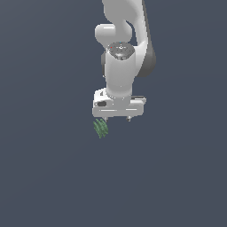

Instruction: Pick up the object and move it to a goal position.

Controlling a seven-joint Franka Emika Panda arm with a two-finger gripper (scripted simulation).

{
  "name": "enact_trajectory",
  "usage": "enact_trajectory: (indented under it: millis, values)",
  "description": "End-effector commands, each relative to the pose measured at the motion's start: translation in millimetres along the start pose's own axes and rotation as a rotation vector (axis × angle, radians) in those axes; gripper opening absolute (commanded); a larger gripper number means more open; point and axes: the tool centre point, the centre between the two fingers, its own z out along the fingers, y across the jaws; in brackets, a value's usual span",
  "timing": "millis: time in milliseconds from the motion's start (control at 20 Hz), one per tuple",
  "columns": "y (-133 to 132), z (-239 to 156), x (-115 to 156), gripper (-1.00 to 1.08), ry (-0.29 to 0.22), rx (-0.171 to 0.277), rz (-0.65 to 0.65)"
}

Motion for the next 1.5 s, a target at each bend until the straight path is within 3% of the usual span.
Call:
enact_trajectory:
  millis: [0,900,1450]
  values:
    - [0,0,0,1.00,0.000,0.000,0.000]
    - [5,-3,-7,1.00,-0.012,0.000,-0.047]
    - [27,21,-19,1.00,-0.021,0.002,-0.162]
